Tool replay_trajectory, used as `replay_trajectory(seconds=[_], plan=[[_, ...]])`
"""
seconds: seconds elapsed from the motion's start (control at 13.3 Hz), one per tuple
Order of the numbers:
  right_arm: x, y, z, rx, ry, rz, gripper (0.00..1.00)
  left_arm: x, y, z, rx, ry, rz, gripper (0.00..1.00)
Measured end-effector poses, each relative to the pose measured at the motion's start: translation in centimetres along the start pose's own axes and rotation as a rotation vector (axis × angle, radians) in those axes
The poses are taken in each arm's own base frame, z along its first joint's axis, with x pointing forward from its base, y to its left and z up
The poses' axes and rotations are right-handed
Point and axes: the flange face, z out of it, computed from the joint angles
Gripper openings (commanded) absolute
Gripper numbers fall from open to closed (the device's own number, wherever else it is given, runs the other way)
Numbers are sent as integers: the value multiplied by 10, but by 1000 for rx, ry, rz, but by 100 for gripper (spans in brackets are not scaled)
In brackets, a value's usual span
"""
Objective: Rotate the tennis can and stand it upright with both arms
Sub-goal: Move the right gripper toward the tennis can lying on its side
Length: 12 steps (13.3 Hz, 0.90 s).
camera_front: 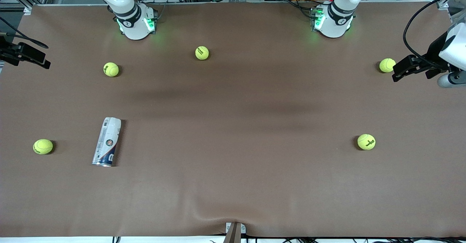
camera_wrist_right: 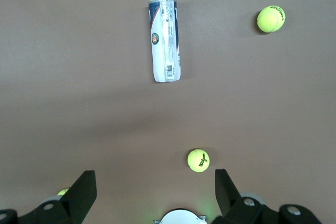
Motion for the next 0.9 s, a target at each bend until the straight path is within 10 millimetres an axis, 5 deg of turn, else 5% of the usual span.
replay_trajectory(seconds=[0.6, 0.9], plan=[[2, -6, 3, -1, -4, -11, 100, 1, -4, -4, -1, 10, 1, 100], [16, -7, 20, -3, -24, -10, 100, 3, -1, 2, 1, 1, 9, 100]])
